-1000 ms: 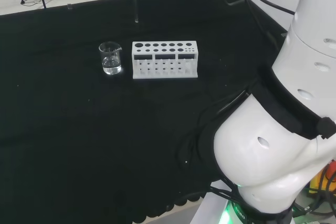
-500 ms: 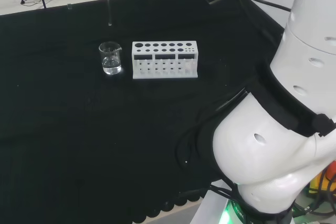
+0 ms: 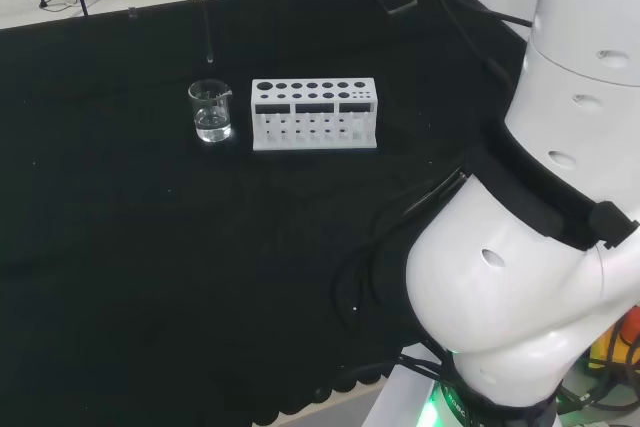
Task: Stir in the beaker to the left of the white test tube rack with the glass rod.
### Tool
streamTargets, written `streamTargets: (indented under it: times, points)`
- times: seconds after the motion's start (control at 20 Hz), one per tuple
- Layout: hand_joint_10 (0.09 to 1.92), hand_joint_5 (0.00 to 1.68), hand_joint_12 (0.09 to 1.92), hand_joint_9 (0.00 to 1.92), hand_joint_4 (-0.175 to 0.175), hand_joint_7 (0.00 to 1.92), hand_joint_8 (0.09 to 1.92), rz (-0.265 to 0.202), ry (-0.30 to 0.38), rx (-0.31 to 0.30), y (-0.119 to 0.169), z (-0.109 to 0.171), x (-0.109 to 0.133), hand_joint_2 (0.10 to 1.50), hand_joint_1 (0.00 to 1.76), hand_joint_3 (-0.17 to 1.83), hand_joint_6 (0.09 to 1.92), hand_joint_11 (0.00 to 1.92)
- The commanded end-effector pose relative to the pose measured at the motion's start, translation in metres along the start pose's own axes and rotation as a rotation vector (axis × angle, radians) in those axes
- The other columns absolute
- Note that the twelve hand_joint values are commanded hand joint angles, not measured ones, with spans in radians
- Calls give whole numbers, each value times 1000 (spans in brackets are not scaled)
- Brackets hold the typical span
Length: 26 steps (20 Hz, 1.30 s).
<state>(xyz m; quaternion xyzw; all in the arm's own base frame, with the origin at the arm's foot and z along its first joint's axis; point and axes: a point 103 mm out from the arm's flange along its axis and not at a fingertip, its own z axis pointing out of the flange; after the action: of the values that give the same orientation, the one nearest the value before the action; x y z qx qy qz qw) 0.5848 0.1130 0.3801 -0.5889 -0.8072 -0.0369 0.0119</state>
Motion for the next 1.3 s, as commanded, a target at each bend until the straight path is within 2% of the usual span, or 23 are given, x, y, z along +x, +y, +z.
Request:
streamTargets:
  times: [0.05, 0.5, 0.75, 1.3]
  points:
    - [729, 1237, 933, 1665, -175, 1179, 1017, -23, 19, 31, 5, 18, 3, 919, 1306, 238, 278, 1318]
    - [729, 1240, 932, 1665, -175, 1180, 1014, -22, 25, 68, 7, 45, 6, 920, 1307, 233, 271, 1318]
    - [728, 1242, 930, 1665, -175, 1182, 1011, -29, 41, 84, 12, 62, 1, 921, 1307, 229, 266, 1319]
    - [726, 1245, 927, 1663, -175, 1182, 1009, -39, 53, 165, 23, 107, -13, 924, 1307, 223, 259, 1319]
